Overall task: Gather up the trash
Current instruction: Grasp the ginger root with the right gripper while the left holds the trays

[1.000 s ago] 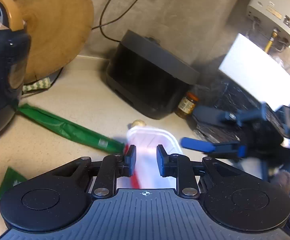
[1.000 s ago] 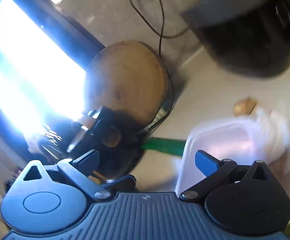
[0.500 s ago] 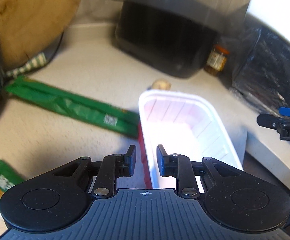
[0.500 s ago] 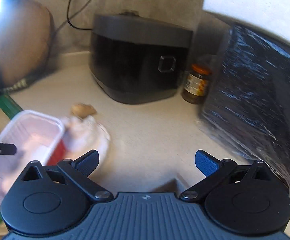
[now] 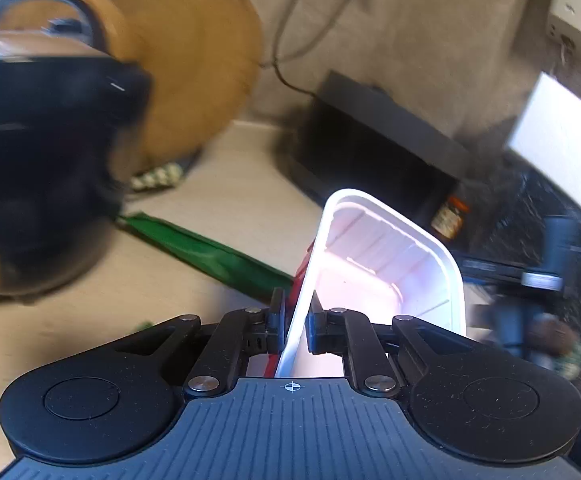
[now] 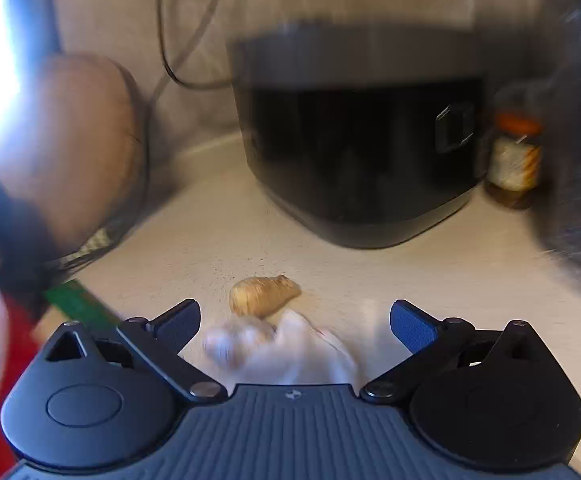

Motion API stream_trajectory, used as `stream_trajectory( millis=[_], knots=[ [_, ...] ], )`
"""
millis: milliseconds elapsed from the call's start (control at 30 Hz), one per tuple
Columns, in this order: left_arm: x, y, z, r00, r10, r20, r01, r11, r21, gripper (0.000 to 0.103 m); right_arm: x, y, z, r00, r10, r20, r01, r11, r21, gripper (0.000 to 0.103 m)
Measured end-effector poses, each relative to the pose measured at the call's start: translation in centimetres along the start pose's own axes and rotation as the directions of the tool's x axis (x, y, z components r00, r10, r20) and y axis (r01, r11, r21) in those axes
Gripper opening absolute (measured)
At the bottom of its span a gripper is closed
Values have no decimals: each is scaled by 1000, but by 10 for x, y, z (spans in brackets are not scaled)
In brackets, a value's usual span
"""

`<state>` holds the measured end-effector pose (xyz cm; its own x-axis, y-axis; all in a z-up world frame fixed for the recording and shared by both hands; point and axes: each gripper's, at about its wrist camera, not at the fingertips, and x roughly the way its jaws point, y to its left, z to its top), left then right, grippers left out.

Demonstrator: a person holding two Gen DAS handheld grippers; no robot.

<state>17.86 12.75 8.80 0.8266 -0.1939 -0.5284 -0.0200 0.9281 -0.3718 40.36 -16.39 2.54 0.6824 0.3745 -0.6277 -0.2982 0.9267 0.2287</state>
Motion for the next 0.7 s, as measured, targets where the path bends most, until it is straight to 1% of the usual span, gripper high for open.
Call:
stream_trajectory(
  millis=[100, 167, 233, 267, 300, 367, 500, 600, 700],
  knots=[
    [-11, 11, 0, 1000, 30, 7, -30, 1000, -3, 13, 53, 9, 10, 996, -3, -84, 7, 999, 42, 96],
    [-14, 17, -1, 999, 47, -1, -47, 999, -8, 13, 79, 16, 13, 993, -12, -121, 18, 999, 47, 96],
    [-17, 24, -3, 998, 55, -13, -55, 998, -17, 13, 95, 21, 14, 989, -34, -146, 40, 999, 35, 88],
    [-18, 26, -5, 998, 58, -17, -58, 998, -21, 13, 96, 27, 14, 989, -59, -133, 60, 998, 3, 70],
    [-18, 29, -6, 998, 61, -20, -61, 998, -23, 13, 96, 30, 13, 989, -63, -133, 60, 998, -28, 58],
    [-19, 36, -6, 998, 65, -24, -65, 998, -20, 13, 90, 36, 13, 990, -44, -131, 38, 998, -45, 58],
    [-17, 34, -7, 998, 59, -26, -60, 998, -16, 13, 64, 37, 15, 997, -5, -75, 0, 998, -67, 58],
    [-19, 25, -6, 999, 44, -14, -44, 999, -6, 13, 30, 35, 17, 999, 33, -34, -35, 998, -54, 58],
    [-28, 14, -6, 999, 35, 0, -35, 999, 3, 13, -17, 35, 11, 997, 77, 31, -74, 993, -91, 58]
  ],
)
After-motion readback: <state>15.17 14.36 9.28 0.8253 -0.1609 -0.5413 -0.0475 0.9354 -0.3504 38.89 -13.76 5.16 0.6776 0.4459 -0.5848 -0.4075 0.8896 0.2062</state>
